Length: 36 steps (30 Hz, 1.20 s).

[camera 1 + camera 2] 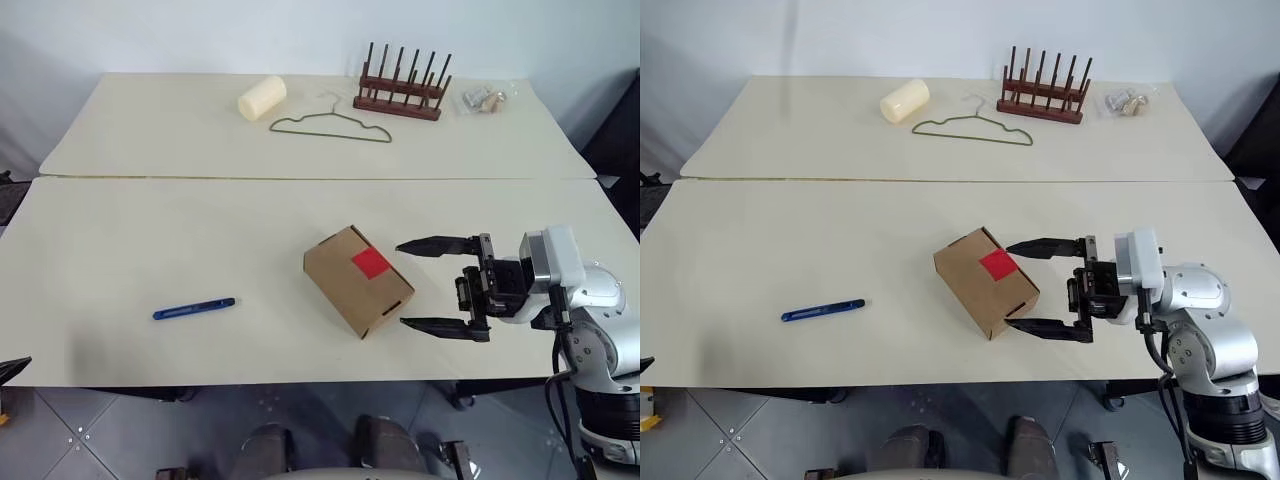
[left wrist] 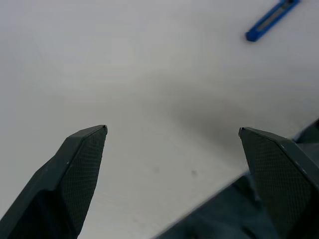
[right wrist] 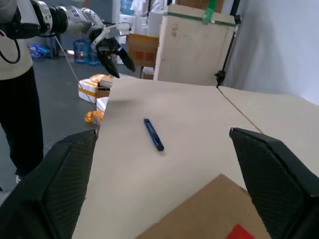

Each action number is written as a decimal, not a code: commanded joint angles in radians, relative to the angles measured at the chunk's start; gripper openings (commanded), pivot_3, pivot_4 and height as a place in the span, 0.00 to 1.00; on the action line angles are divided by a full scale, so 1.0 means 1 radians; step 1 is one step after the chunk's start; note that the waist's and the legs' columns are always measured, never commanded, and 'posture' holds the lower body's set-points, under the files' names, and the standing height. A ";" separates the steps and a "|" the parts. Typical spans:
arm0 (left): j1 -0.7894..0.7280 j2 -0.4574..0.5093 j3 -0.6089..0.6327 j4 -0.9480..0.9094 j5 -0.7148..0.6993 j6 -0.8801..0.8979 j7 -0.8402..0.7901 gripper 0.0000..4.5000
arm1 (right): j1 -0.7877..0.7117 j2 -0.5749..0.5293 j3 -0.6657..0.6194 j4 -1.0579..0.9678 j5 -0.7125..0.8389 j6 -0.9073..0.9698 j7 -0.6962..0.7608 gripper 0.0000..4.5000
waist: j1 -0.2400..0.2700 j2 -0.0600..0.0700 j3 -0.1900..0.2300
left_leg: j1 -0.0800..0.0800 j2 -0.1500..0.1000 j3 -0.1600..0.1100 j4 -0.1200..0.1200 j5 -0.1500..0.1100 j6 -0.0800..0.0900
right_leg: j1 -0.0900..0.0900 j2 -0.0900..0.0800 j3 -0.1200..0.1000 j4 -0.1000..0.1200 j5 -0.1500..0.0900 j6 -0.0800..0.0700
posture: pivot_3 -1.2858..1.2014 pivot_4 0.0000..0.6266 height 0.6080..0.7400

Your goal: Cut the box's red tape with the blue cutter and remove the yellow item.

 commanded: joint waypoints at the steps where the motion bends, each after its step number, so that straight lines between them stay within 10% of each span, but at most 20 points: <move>1: -0.049 -0.001 -0.118 -0.172 -0.046 0.066 -0.060 1.00 | 0.027 -0.055 -0.039 -0.002 0.009 -0.005 0.032 0.99 | -0.001 0.000 0.000 | 0.000 0.000 0.000 0.000 0.000 0.000 | 0.000 0.000 0.000 0.001 0.000 0.000 | 0.52 0.24 1.00; 19: -0.362 -0.125 -0.635 -0.251 0.189 0.011 0.101 1.00 | 0.136 -0.089 -0.054 -0.071 -0.019 -0.037 -0.050 0.99 | -0.024 0.000 0.000 | 0.001 -0.001 0.015 0.001 -0.001 -0.001 | -0.005 0.002 0.001 0.005 0.000 0.000 | 0.52 0.24 1.00; 36: -0.327 -0.119 -0.699 -0.232 0.225 -0.036 0.098 0.09 | 0.129 -0.091 -0.048 -0.067 -0.010 -0.033 -0.071 1.00 | -0.026 0.007 -0.004 | 0.005 -0.001 0.019 0.000 -0.002 0.000 | -0.005 0.001 0.004 0.006 0.000 0.000 | 0.52 0.24 1.00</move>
